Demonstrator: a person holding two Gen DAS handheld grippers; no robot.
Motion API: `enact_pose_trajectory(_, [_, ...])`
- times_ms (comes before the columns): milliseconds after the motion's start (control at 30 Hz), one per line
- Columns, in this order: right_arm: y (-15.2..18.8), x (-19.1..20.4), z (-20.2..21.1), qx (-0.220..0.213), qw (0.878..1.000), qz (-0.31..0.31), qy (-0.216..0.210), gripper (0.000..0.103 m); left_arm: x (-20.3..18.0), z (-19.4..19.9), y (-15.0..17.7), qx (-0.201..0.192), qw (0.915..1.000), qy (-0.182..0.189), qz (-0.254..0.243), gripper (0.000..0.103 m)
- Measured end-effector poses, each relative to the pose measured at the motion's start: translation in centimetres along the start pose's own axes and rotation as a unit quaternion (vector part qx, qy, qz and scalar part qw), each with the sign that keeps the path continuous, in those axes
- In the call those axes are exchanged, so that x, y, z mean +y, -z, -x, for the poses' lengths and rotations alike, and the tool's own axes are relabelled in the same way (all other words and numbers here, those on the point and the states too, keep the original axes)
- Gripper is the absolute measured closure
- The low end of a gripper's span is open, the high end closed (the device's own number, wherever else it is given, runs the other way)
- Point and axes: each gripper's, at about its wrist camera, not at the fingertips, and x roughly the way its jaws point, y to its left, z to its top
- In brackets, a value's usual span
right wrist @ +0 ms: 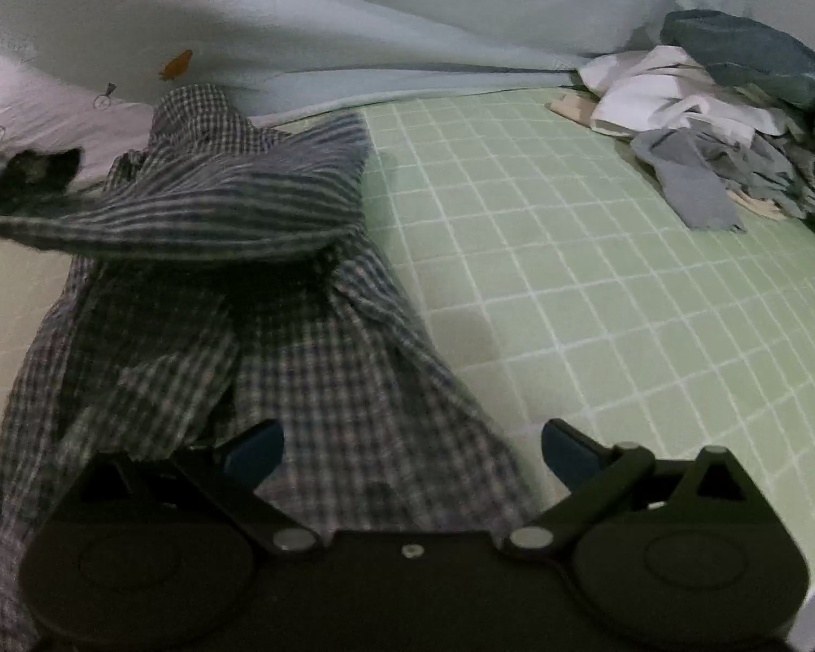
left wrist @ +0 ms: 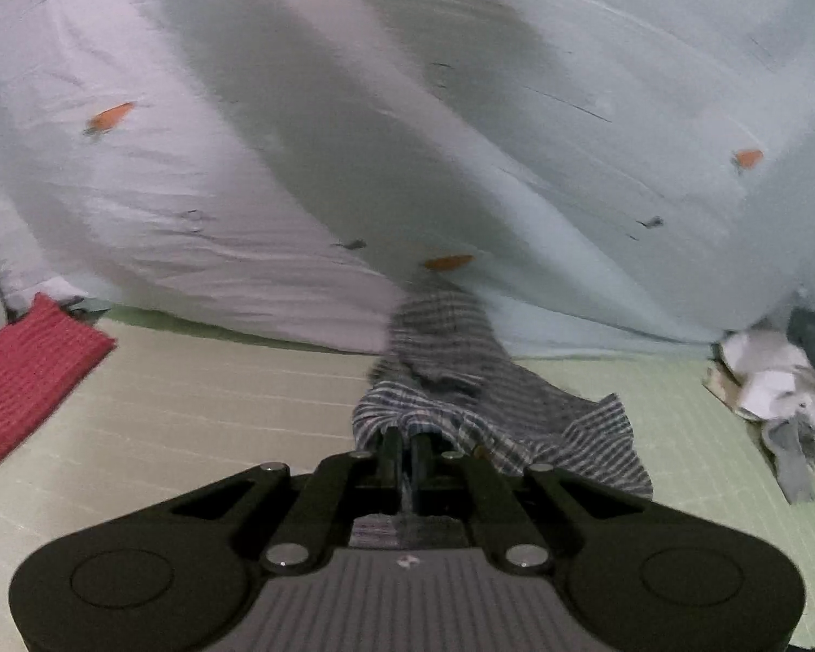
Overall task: Fold clothes
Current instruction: 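Grasp the other sleeve cuff with the left gripper and lift it, then lay the sleeve across the shirt body and open the left gripper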
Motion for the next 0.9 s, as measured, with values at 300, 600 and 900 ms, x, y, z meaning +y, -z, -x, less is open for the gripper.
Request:
enact_pose_trajectory(300, [2.3,5.6,1.5,-0.002,0.999,-0.04,0.033,0.001,8.2,-0.1,-1.4,-0.005,0.9996,0.017,0.021,0.1])
enact_pose_trajectory(600, [4.0,9.1,2.7,0.005,0.997,-0.037,0.062,0.001,14.3,-1.6,-1.2,0.024,0.9981,0.009,0.056,0.099])
enact_pose_trajectory(900, [4.3,8.5,3.3,-0.001,0.998,-0.021,0.063,0.001,15.2,0.5,1.7,0.064,0.9935,-0.031,0.089,0.05])
